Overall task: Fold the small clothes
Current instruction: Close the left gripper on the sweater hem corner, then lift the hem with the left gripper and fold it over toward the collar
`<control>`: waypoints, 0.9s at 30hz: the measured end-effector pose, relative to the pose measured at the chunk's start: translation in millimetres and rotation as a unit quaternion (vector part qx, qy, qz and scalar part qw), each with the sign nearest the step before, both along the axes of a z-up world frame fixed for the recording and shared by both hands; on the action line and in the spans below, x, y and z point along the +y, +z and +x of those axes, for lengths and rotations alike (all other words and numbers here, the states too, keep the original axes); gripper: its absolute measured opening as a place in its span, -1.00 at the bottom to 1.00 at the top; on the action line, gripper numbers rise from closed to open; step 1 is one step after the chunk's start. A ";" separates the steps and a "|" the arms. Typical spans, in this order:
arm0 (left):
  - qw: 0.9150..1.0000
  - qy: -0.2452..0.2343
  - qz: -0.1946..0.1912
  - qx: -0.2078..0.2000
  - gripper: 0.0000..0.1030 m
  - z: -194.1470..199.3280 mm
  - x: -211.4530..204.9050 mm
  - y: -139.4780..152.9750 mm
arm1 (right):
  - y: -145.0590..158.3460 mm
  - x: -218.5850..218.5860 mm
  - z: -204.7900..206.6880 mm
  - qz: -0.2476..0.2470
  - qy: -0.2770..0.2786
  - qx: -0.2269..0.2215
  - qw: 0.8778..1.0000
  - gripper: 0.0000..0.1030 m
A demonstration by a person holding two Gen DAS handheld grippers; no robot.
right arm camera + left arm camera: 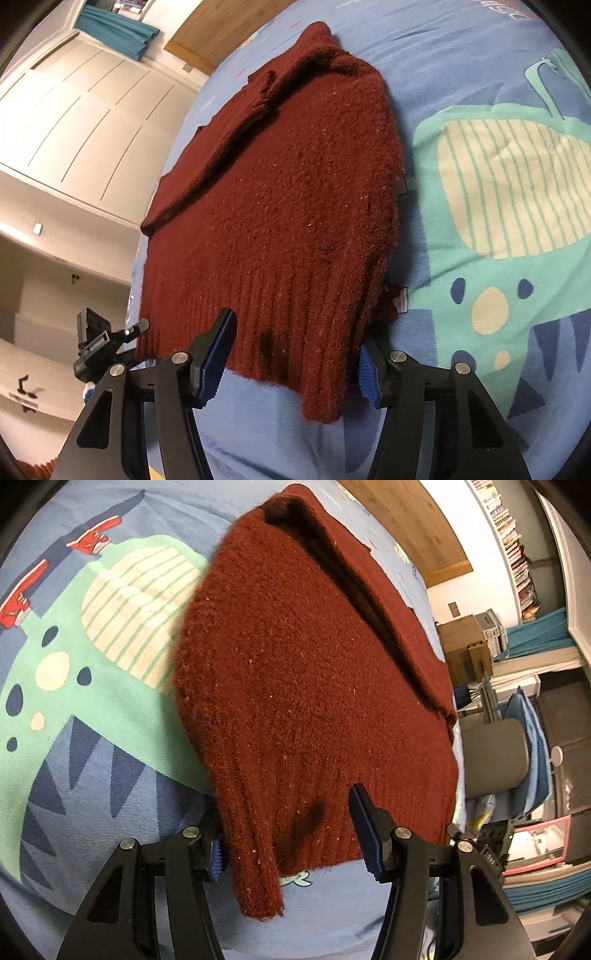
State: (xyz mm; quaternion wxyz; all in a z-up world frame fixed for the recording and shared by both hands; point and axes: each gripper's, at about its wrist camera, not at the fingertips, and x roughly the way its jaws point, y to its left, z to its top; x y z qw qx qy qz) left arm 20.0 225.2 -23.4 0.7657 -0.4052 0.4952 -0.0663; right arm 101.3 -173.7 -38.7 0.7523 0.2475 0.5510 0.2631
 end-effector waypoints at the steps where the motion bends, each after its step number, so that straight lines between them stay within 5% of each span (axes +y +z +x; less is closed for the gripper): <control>1: 1.000 0.002 -0.005 -0.001 -0.02 0.6 1.8 -0.8 | -0.1 0.7 0.0 0.002 0.001 0.001 1.000 0.15; 7: 1.000 0.000 -0.014 -0.003 -0.04 8.3 6.8 -1.4 | -0.1 5.4 2.4 0.003 0.003 0.005 1.000 0.09; 12: 1.000 0.005 -0.014 0.000 -0.32 10.6 11.9 -1.7 | -3.2 0.8 1.9 0.012 -0.001 0.014 1.000 -0.58; 19: 1.000 0.011 -0.015 0.003 -0.72 11.3 7.5 -1.7 | -0.8 2.0 3.0 0.019 0.003 0.013 1.000 -0.73; 27: 0.999 0.014 -0.028 -0.017 -0.80 11.3 14.5 10.2 | 5.4 -0.5 6.5 0.043 0.007 0.005 0.999 -0.81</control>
